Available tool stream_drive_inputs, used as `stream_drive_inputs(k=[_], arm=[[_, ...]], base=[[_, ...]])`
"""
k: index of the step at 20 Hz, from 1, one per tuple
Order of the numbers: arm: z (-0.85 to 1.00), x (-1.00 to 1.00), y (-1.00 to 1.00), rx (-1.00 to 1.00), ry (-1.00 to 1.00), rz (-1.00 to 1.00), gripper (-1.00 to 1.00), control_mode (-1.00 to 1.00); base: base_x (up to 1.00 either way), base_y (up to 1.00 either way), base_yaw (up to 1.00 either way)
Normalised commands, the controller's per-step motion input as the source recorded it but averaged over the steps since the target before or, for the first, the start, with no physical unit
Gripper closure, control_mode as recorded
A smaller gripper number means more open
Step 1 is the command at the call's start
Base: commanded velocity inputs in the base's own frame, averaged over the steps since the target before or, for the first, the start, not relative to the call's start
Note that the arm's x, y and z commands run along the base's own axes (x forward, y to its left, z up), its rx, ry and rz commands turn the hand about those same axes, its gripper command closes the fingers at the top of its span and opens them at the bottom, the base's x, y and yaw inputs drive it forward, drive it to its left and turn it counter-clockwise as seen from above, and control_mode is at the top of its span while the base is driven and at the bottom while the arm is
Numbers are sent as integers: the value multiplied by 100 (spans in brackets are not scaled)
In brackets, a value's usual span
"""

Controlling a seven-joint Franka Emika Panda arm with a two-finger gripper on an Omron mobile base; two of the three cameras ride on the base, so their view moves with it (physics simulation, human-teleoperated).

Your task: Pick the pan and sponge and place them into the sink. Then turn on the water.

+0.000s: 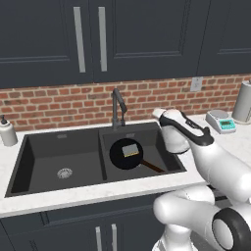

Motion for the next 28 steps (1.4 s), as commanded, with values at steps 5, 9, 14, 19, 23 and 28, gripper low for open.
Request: stream_drive_inputs(k=[5,9,14,19,23,28], arm=[[-3,9,0,-16,2,7,-100,-100],[-4,0,0,-27,0,8,-100,-100],[-10,0,-9,-28,-4,8,-100,-100],[-3,1,-10,-26,-9,7,-100,-100],[0,10,-6,-11,3,7,-100,-100],[0,1,-37,14,7,5,-100,-100]], base=[[0,0,0],[0,0,0],[0,0,0],[0,0,0],[0,0,0],[0,0,0]])
